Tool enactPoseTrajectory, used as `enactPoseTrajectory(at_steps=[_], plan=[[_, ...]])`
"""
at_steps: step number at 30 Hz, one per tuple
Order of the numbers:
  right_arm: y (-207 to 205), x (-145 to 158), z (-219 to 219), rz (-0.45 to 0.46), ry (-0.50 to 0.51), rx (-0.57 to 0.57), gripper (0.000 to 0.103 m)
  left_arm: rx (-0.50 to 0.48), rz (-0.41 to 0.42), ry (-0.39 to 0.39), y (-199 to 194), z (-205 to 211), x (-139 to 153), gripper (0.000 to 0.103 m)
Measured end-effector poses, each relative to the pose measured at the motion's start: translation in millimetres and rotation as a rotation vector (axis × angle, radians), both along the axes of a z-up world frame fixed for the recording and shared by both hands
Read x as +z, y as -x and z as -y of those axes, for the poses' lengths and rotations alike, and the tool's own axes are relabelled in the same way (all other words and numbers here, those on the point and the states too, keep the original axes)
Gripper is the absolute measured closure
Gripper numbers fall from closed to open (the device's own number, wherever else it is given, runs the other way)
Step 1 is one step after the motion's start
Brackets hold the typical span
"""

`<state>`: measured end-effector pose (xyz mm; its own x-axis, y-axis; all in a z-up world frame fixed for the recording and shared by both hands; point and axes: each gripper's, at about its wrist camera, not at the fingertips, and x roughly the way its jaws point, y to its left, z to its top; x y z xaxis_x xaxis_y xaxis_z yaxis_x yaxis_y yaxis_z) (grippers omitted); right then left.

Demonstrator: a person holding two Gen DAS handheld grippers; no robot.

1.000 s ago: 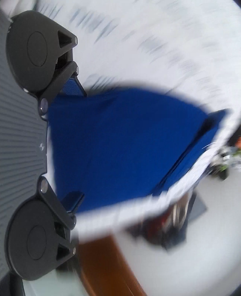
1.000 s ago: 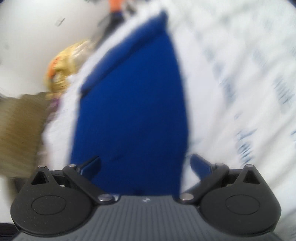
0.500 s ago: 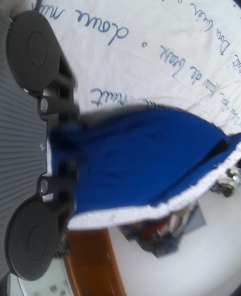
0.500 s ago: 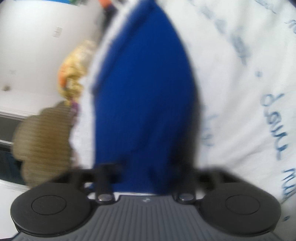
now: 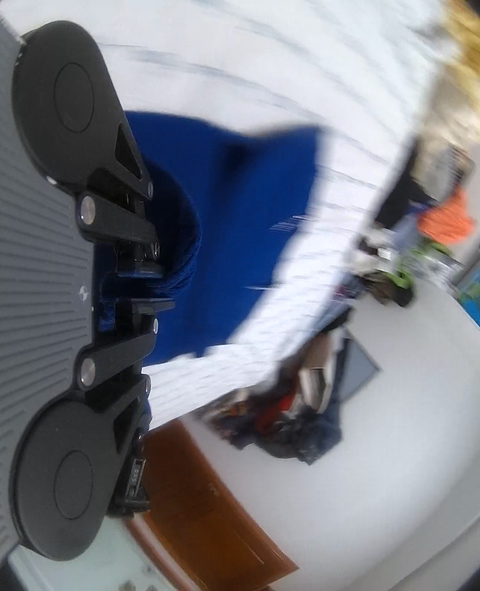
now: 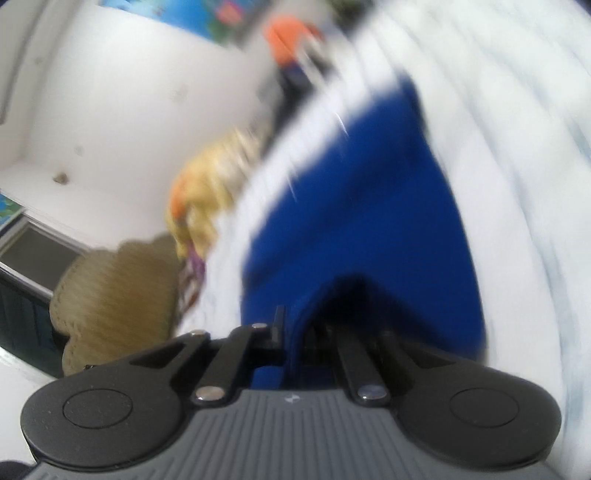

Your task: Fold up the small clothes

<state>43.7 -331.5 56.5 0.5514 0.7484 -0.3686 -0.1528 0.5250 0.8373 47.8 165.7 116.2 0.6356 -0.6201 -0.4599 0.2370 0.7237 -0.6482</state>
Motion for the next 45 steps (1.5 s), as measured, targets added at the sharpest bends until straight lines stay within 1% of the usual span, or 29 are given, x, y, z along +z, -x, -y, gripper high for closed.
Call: enactPoseTrajectory(at_steps=[2,4,6,8,10,11,12,13,14,15,16,17,18,20,23,24,25,27,29,31,32,33,34,35,36,38,39,43,45], plan=[[-53,7,0,0.035,-0.022,-0.04,0.098,0.027,0.041,-0.03,-51,10,7,0.094],[-107,8,2,0.038,-0.04,-0.089,0.098,0.058,0.06,-0.061,-99,18,5,0.094],[-161,0,-4,0.016,-0.057,-0.13,0.098,0.097,0.041,-0.095,-144,24,-4,0.094],[-211,-8,-13,-0.009,-0.025,-0.155,0.098,0.137,0.01,-0.142,-185,33,-18,0.094],[-245,-22,-8,-0.052,-0.021,-0.211,0.094,0.213,-0.046,-0.192,-218,34,-36,0.09],[-261,-31,-4,-0.074,-0.034,-0.232,0.085,0.245,-0.068,-0.212,-229,32,-44,0.078],[-277,-41,-5,-0.112,-0.035,-0.254,0.056,0.28,-0.093,-0.223,-237,29,-48,0.058],[-286,-47,-4,-0.165,-0.018,-0.294,0.037,0.31,-0.114,-0.212,-240,22,-51,0.048],[-286,-48,-2,-0.183,-0.012,-0.339,0.018,0.338,-0.1,-0.168,-231,10,-49,0.029],[-278,-46,2,-0.149,-0.041,-0.373,0.017,0.36,-0.052,-0.131,-217,2,-45,0.015],[-266,-42,6,-0.098,-0.076,-0.389,0.017,0.376,-0.007,-0.127,-198,-3,-39,0.009],[-253,-35,9,-0.062,-0.085,-0.382,0.017,0.39,0.022,-0.147,-177,-7,-32,0.0],[-240,-29,11,-0.049,-0.064,-0.363,0.017,0.396,0.04,-0.162,-156,-10,-30,0.001],[-205,-20,15,-0.024,0.018,-0.317,0.017,0.383,0.016,-0.171,-112,-18,-33,0.002],[-144,-18,18,-0.037,0.258,-0.27,0.016,0.343,-0.097,-0.088,-54,-29,-64,0.005],[-128,-22,16,-0.048,0.313,-0.257,0.016,0.328,-0.141,-0.063,-43,-30,-76,0.009],[-115,-28,16,-0.069,0.36,-0.238,0.016,0.325,-0.189,-0.051,-38,-30,-88,0.012],[-97,-35,9,-0.053,0.383,-0.217,0.017,0.338,-0.175,-0.049,-35,-24,-96,0.012],[-93,-35,-4,-0.054,0.394,-0.178,0.018,0.285,-0.171,-0.048,-45,-12,-95,0.012],[-101,-34,-22,-0.048,0.399,-0.133,0.018,0.251,-0.15,-0.1,-54,3,-92,0.019],[-103,-32,-31,-0.04,0.419,-0.119,0.025,0.246,-0.151,-0.132,-59,9,-91,0.038],[-118,-28,-45,-0.029,0.462,-0.109,0.056,0.23,-0.172,-0.155,-66,14,-92,0.085],[-126,-28,-53,-0.037,0.502,-0.088,0.08,0.215,-0.221,-0.16,-72,16,-96,0.094],[-134,-32,-57,-0.076,0.495,-0.072,0.087,0.219,-0.244,-0.143,-75,15,-100,0.092],[-140,-33,-58,-0.085,0.487,-0.064,0.092,0.223,-0.248,-0.156,-77,15,-98,0.093],[-145,-31,-59,-0.099,0.492,-0.056,0.093,0.226,-0.236,-0.183,-81,14,-91,0.093],[-145,-29,-58,-0.102,0.487,-0.052,0.094,0.223,-0.214,-0.179,-80,13,-83,0.094],[-122,2,-42,-0.023,0.414,-0.058,0.095,0.178,-0.113,-0.124,-49,4,-35,0.094],[-95,21,-30,0.027,0.382,-0.042,0.095,0.132,-0.073,-0.124,-18,2,-15,0.094]])
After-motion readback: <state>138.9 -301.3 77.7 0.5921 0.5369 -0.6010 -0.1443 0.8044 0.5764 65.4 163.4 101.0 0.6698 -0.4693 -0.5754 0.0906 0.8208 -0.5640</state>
